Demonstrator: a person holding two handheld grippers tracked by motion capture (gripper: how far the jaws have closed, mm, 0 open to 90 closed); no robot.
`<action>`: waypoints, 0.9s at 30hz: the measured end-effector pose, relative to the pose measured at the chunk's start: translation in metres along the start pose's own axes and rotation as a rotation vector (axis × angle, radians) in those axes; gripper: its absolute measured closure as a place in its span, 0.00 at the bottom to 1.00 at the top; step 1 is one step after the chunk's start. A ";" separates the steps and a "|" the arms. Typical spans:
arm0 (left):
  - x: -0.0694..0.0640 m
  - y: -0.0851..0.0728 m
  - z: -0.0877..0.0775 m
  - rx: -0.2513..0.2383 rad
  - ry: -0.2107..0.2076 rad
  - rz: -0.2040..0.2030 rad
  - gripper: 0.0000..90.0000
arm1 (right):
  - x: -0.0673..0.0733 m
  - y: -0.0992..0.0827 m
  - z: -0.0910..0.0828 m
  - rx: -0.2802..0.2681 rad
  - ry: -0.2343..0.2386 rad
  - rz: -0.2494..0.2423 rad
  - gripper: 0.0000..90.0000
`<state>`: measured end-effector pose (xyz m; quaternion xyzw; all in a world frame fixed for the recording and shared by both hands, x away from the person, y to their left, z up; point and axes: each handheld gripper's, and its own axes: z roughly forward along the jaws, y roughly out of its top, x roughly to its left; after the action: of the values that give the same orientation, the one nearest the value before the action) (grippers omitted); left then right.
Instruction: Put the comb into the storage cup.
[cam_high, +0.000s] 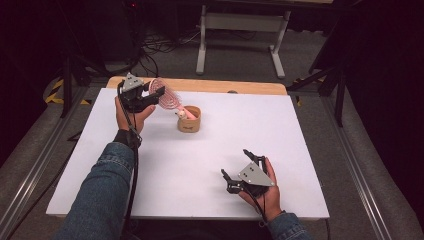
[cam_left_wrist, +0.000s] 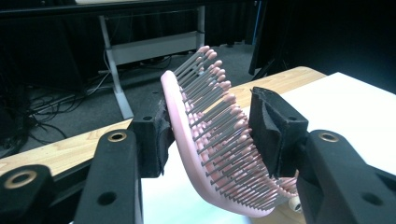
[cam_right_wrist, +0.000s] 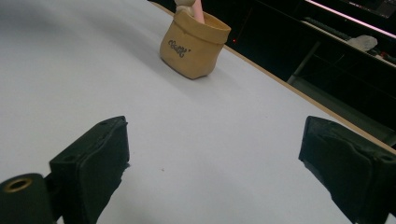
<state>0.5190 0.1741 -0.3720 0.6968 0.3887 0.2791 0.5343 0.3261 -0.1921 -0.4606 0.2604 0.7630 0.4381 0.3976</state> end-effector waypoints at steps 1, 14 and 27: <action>0.000 0.000 0.000 -0.003 -0.003 0.000 0.56 | 0.000 0.000 0.000 0.000 0.000 -0.001 0.10; -0.003 0.001 0.000 0.007 0.011 0.025 0.54 | -0.001 0.000 -0.001 -0.005 -0.016 -0.008 0.10; -0.004 0.002 -0.009 -0.003 0.037 0.092 0.42 | -0.003 0.001 -0.003 -0.013 -0.021 -0.002 0.10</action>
<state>0.5105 0.1750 -0.3673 0.7079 0.3659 0.3168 0.5144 0.3248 -0.1954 -0.4581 0.2619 0.7562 0.4398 0.4076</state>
